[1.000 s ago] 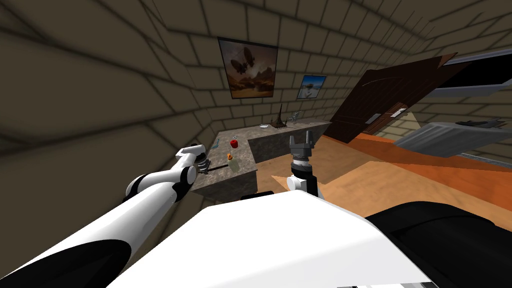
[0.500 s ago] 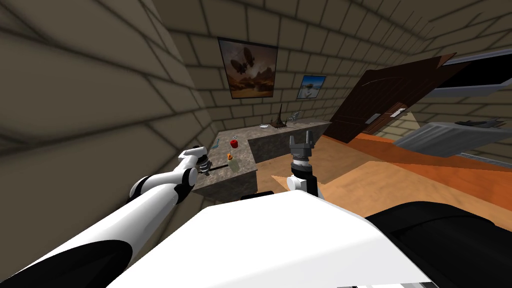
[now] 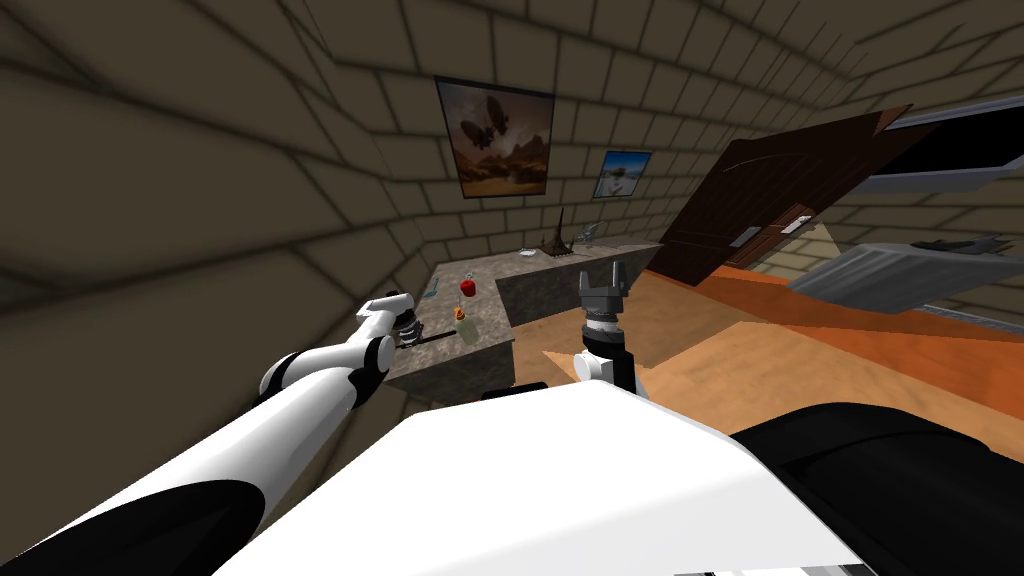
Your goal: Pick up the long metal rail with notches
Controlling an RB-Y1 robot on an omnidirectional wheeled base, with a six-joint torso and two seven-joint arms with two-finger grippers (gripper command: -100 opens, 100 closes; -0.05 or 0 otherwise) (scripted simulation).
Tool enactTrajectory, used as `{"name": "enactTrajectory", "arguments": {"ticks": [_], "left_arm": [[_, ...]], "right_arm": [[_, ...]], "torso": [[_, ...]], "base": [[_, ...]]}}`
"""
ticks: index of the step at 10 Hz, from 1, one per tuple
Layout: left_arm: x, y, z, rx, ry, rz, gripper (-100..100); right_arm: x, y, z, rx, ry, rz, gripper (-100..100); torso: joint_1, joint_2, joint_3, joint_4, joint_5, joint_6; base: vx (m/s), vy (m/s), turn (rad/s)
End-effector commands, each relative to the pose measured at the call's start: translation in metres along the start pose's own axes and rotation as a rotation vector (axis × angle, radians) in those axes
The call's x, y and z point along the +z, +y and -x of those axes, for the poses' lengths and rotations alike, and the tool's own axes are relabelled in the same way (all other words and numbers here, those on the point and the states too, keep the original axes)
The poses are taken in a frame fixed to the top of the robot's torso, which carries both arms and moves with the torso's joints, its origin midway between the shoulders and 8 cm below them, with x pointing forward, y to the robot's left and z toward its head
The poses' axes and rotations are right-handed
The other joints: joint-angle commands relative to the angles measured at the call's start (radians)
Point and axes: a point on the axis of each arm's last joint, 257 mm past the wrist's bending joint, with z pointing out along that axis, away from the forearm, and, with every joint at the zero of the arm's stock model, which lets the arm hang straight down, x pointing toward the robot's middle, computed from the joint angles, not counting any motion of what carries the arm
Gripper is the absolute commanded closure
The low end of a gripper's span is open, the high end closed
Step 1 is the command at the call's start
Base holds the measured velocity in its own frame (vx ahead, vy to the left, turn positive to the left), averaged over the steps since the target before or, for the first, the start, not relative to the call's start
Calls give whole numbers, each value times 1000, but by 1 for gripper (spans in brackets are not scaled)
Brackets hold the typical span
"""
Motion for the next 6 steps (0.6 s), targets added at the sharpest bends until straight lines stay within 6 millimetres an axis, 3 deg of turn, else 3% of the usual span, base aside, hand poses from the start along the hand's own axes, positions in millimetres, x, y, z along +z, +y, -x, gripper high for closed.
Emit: {"name": "enactTrajectory", "arguments": {"ticks": [1, 2, 3, 5, 6], "left_arm": [[0, 0, 0, 0, 0, 0, 100], [0, 0, 0, 0, 0, 0, 0], [-15, -4, 5, -2, 1, 4, 100], [-14, -3, 5, -2, 1, 4, 100], [-15, -3, 5, -2, 0, 4, 0]], "right_arm": [[0, 0, 0, 0, 0, 0, 0], [0, 0, 0, 0, 0, 0, 0], [0, 0, 0, 0, 0, 0, 0], [0, 0, 0, 0, 0, 0, 0], [0, 0, 0, 0, 0, 0, 0]], "torso": [[0, 0, 0, 0, 0, 0], [0, 0, 0, 0, 0, 0], [0, 0, 0, 0, 0, 0], [0, 0, 0, 0, 0, 0], [0, 0, 0, 0, 0, 0]], "base": [[0, 0, 0], [0, 0, 0], [0, 0, 0], [0, 0, 0], [0, 0, 0]]}}
